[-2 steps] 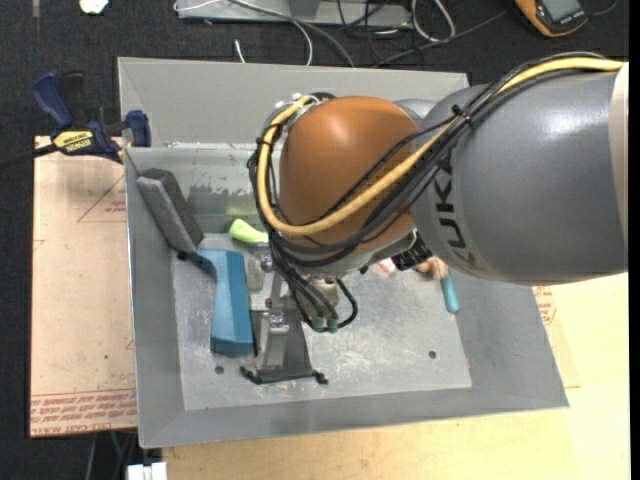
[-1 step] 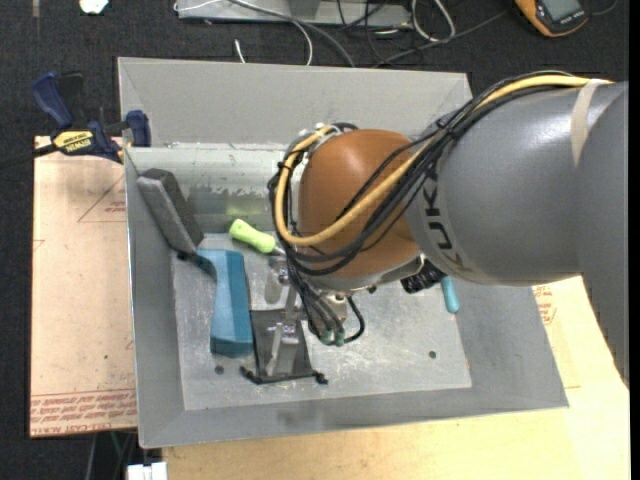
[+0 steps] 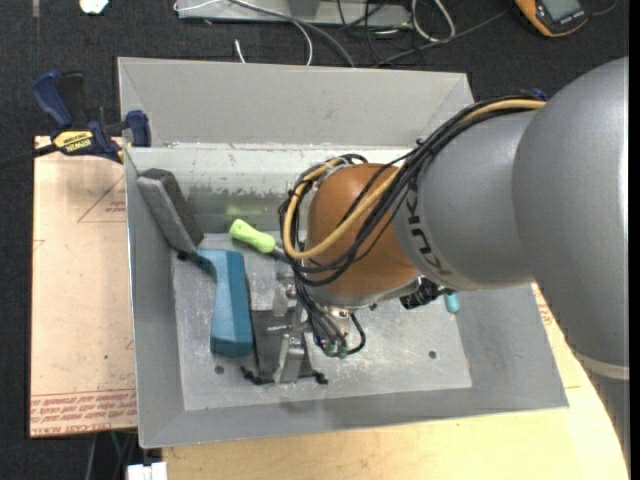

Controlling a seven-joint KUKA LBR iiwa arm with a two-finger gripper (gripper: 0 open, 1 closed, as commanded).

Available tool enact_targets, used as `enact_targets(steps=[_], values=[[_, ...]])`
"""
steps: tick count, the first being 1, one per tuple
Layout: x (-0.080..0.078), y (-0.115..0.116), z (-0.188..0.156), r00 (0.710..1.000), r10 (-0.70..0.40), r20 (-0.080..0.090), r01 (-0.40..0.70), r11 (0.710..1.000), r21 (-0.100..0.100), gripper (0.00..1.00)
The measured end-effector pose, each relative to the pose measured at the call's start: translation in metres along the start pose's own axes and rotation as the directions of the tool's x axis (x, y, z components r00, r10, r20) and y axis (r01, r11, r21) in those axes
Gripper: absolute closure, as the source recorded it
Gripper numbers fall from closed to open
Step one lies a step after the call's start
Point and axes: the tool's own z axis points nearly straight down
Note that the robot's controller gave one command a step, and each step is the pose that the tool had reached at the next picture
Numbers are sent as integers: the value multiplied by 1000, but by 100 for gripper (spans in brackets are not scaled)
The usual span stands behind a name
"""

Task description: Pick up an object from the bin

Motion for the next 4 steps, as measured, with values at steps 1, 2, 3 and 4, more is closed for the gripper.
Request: enact_targets(steps=[1,2,3,4], values=[[-7,-50,42,991,133,-4,-133,991,2,0],[6,-36,46,998,-59,-8,59,998,1,100],[6,-36,46,998,-59,-8,59,998,0,100],[11,-33,35,915,-404,-11,404,915,-3,100]])
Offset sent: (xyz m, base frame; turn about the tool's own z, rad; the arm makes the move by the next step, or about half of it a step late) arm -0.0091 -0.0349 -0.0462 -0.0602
